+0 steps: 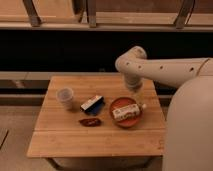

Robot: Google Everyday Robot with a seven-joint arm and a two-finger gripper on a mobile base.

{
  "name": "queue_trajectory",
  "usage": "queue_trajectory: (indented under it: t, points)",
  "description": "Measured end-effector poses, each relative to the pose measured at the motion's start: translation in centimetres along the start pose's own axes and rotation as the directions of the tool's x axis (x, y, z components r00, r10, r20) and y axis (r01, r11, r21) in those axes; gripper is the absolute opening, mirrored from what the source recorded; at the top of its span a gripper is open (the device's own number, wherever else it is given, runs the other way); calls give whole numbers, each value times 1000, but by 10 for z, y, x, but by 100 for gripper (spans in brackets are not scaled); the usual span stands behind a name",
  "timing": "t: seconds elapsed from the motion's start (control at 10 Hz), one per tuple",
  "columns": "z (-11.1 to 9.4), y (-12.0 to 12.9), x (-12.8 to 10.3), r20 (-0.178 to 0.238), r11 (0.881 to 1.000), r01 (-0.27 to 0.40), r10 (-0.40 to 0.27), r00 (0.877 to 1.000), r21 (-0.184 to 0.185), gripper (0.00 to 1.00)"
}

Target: Move the arm in a circular motion

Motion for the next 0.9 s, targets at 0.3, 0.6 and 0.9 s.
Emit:
queue_trajectory:
  t: [0.3, 0.6, 0.9]
  points:
    - [-35, -75, 18, -97, 998, -12, 19, 995, 67, 80]
    - [-49, -114, -43, -122, 988, 136, -127, 984, 74, 80]
    - [-25, -81, -102, -124, 949, 316, -313, 942, 0, 80]
